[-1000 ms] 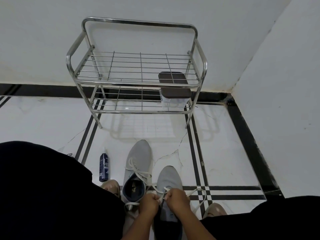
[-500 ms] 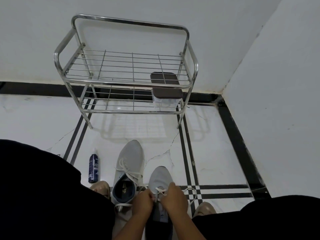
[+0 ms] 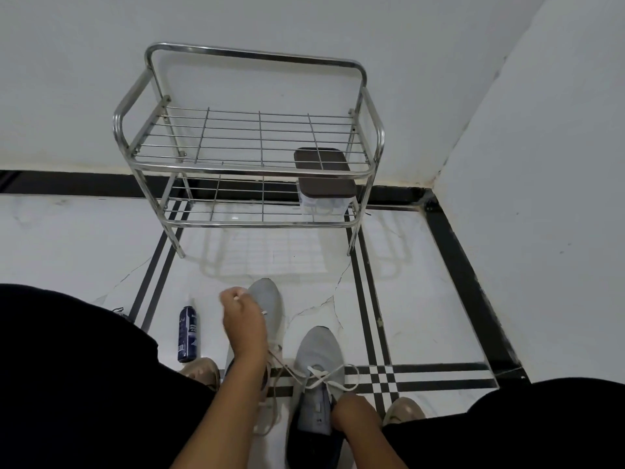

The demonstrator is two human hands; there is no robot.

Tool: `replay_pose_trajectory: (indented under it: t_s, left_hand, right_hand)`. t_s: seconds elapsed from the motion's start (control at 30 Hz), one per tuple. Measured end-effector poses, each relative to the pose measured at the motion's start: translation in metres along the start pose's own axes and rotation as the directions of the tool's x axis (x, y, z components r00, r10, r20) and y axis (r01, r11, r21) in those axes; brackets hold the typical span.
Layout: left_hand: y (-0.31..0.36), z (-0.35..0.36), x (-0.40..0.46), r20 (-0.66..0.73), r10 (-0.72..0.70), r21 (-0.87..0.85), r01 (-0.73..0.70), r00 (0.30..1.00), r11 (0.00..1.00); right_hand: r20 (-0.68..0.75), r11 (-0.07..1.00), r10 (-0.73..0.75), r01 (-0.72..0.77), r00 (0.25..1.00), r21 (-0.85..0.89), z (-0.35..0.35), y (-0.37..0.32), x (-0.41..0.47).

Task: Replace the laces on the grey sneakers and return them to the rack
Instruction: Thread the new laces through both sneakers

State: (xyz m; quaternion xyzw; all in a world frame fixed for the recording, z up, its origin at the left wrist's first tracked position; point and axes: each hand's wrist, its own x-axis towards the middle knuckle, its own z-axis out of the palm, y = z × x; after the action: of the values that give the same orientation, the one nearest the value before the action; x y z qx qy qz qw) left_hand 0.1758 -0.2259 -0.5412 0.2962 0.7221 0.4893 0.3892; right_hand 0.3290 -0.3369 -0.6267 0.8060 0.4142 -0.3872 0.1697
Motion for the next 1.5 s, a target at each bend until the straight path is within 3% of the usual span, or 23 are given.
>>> replay_pose_trajectory:
  t_s: [0.07,0.13,0.2,0.23,0.33,0.4,0.47,0.5,0.53,0.57,0.6,0.67,0.73,0.8,0.83,0.9,0.97,1.03,1.1,1.2,1.27,1.4,1.5]
  left_hand:
    - [-0.025,0.006,-0.001,0.282,0.032,0.346,-0.132,0.959,0.929]
    - [-0.069,0.011,-0.012,0.538,-0.094,0.658,-0.347,0.838,0.669]
    - [-0.113,0.008,-0.03,0.606,-0.241,0.754,-0.451,0.758,0.478]
    - [-0.129,0.005,-0.038,0.613,-0.27,0.762,-0.466,0.743,0.449]
    - [-0.145,0.0,-0.047,0.582,-0.228,0.758,-0.418,0.781,0.501]
    - [-0.126,0.005,-0.044,0.469,-0.104,0.649,-0.263,0.877,0.714]
    - [-0.094,0.011,-0.035,0.201,-0.101,0.305,0.035,0.974,0.952]
    - [-0.078,0.012,-0.029,0.092,-0.192,0.07,0.186,0.977,0.98]
    - [-0.063,0.011,-0.023,0.033,-0.291,-0.132,0.293,0.956,0.947]
    - [-0.054,0.007,-0.016,0.013,-0.343,-0.221,0.337,0.939,0.915]
    - [-0.047,0.004,-0.011,0.015,-0.324,-0.163,0.322,0.946,0.933]
    - [-0.051,0.001,-0.008,0.137,-0.164,0.267,0.123,0.977,0.956]
    - [-0.072,0.005,-0.016,0.422,-0.129,0.652,-0.202,0.897,0.731]
    - [-0.101,0.008,-0.027,0.57,-0.242,0.769,-0.406,0.785,0.494]
    - [-0.114,0.007,-0.032,0.588,-0.288,0.78,-0.435,0.756,0.449]
    - [-0.124,0.001,-0.039,0.568,-0.33,0.795,-0.399,0.754,0.457]
    - [-0.125,-0.003,-0.038,0.474,-0.321,0.834,-0.3,0.82,0.463]
    - [-0.125,-0.005,-0.037,0.408,-0.241,0.871,-0.296,0.881,0.393]
    - [-0.127,-0.007,-0.039,0.445,-0.206,0.878,-0.378,0.872,0.294]
    - [-0.131,-0.012,-0.048,0.581,-0.179,0.813,-0.558,0.794,0.165]
    - [-0.138,-0.011,-0.049,0.625,-0.162,0.779,-0.596,0.764,0.195]
    - [-0.128,0.0,-0.047,0.618,-0.152,0.772,-0.561,0.771,0.299]
    - [-0.126,0.01,-0.046,0.641,-0.268,0.763,-0.56,0.719,0.321]
  right_hand:
    - [-0.042,0.999,-0.033,0.034,0.999,0.023,-0.002,-0.005,0.003]
    - [-0.104,0.996,-0.075,0.079,0.992,0.032,-0.004,-0.01,0.004]
    - [-0.138,0.993,-0.116,0.12,0.984,0.019,-0.004,-0.012,0.006]
    - [-0.144,0.992,-0.123,0.127,0.982,0.016,-0.003,-0.011,0.006]
    - [-0.156,0.991,-0.127,0.13,0.98,0.011,-0.002,-0.01,0.006]
    - [-0.15,0.993,-0.112,0.118,0.982,0.029,-0.001,-0.009,0.007]
    - [-0.144,0.991,-0.105,0.115,0.984,0.062,-0.002,-0.008,0.007]
    - [-0.14,0.991,-0.104,0.115,0.985,0.074,-0.003,-0.007,0.007]
    - [-0.134,0.99,-0.104,0.116,0.985,0.084,-0.002,-0.007,0.008]
    - [-0.128,0.989,-0.1,0.112,0.987,0.091,-0.002,-0.007,0.008]
    - [-0.124,0.99,-0.095,0.107,0.988,0.095,-0.002,-0.007,0.009]
    - [-0.12,0.991,-0.084,0.095,0.989,0.096,-0.003,-0.008,0.009]
    - [-0.118,0.991,-0.081,0.093,0.99,0.097,-0.003,-0.01,0.009]
    - [-0.125,0.99,-0.085,0.097,0.989,0.099,-0.004,-0.011,0.007]
    - [-0.13,0.99,-0.089,0.102,0.988,0.102,-0.004,-0.01,0.007]
    - [-0.133,0.988,-0.092,0.107,0.987,0.114,-0.003,-0.007,0.006]
    - [-0.132,0.985,-0.077,0.096,0.988,0.141,-0.003,-0.005,0.006]
    - [-0.13,0.983,-0.052,0.073,0.99,0.167,-0.003,-0.001,0.007]
    - [-0.126,0.984,-0.034,0.055,0.991,0.169,-0.004,0.0,0.007]
    - [-0.118,0.985,-0.031,0.051,0.993,0.166,-0.005,-0.002,0.009]
    - [-0.113,0.987,-0.045,0.062,0.993,0.148,-0.005,-0.003,0.009]
    - [-0.103,0.991,-0.065,0.077,0.993,0.114,-0.004,-0.004,0.01]
    - [-0.092,0.991,-0.072,0.081,0.993,0.105,-0.004,-0.004,0.009]
